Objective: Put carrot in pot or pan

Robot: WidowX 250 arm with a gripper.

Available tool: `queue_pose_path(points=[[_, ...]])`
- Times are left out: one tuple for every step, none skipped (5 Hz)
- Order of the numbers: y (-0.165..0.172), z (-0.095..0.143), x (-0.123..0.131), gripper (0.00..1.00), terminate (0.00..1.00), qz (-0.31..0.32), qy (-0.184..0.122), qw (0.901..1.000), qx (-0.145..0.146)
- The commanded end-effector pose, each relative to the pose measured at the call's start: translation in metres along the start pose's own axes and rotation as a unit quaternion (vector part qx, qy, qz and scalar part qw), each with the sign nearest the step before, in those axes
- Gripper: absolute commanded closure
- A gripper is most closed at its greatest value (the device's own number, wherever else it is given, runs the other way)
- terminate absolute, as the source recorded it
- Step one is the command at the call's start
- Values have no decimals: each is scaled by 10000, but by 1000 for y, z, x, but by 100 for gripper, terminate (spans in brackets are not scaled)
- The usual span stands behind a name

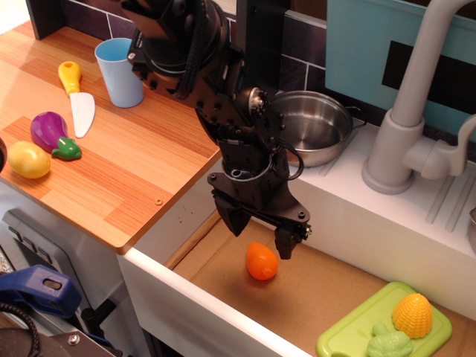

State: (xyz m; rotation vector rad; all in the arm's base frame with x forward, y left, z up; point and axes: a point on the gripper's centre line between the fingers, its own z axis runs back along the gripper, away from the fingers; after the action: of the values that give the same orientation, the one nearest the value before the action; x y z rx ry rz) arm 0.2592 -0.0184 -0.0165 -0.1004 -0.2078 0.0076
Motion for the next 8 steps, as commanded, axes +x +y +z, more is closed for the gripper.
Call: queue_pose_path(points=[[0,0,0,0,0,0,0,10000,0],[3,-13,3,0,0,146,-24,9999,38],[3,-23,6,0,0,127,-148,9996,185],[4,-30,9,0,0,183,-217,9994,198],[6,-36,11,0,0,225,-209,9995,124],[8,-42,14,0,0,208,-240,9995,79],[9,-49,14,0,0,218,-235,9995,30],[10,-54,10,0,0,210,-238,9995,23]])
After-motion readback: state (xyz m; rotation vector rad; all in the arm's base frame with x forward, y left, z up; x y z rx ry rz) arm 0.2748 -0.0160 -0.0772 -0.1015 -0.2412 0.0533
